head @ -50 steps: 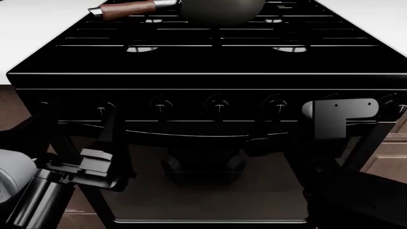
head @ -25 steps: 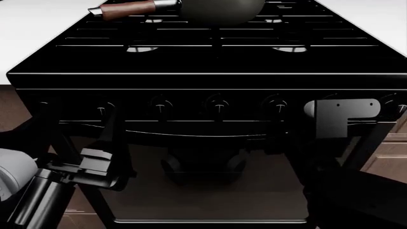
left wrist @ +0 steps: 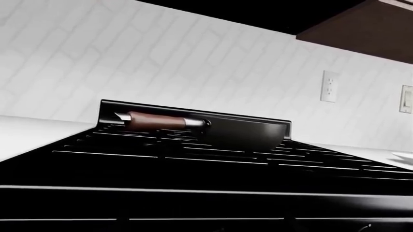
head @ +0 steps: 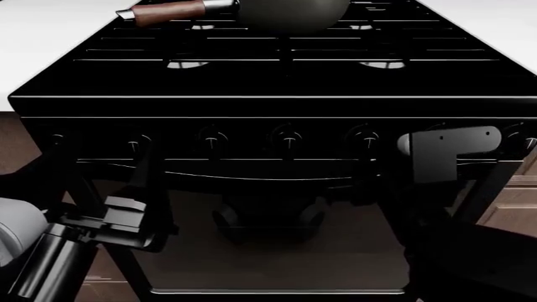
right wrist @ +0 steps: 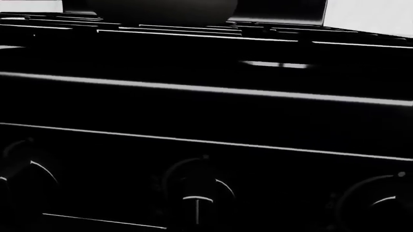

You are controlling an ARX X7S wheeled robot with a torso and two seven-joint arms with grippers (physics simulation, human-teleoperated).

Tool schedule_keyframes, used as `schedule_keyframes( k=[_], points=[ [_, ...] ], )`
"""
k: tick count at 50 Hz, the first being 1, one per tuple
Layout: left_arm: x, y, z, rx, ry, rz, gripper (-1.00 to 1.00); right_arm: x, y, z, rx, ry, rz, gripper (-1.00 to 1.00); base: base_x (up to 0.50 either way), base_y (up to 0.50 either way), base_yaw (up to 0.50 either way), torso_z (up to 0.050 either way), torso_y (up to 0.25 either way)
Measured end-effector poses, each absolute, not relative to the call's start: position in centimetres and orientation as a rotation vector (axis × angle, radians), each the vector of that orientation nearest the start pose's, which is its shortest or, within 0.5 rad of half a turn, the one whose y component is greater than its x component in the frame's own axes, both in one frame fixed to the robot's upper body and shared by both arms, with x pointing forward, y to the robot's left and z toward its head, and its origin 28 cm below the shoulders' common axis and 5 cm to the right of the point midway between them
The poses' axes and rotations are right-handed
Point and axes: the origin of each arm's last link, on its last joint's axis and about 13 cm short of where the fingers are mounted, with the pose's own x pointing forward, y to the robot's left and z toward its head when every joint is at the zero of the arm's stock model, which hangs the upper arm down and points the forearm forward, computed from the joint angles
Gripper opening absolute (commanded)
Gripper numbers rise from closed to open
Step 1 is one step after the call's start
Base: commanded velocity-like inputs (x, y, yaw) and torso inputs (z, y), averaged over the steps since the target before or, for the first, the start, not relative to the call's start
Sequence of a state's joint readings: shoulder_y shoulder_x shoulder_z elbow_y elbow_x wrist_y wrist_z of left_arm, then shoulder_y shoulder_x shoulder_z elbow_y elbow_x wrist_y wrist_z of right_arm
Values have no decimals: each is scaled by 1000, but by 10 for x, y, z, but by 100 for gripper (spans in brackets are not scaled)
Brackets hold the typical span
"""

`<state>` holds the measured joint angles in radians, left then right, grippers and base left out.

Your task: Pick the croissant and place it on the pan. Then turn on the stove to warm the croissant.

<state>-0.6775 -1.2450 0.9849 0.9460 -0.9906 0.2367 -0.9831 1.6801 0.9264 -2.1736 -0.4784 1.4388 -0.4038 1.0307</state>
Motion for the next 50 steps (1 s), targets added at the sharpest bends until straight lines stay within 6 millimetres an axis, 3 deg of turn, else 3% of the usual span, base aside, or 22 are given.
schedule_keyframes(
  k=[50],
  points=[
    [143, 231, 222, -151, -314, -214, 100, 228, -117, 204, -210, 87, 130, -100, 0, 0, 0, 0, 1]
  ],
)
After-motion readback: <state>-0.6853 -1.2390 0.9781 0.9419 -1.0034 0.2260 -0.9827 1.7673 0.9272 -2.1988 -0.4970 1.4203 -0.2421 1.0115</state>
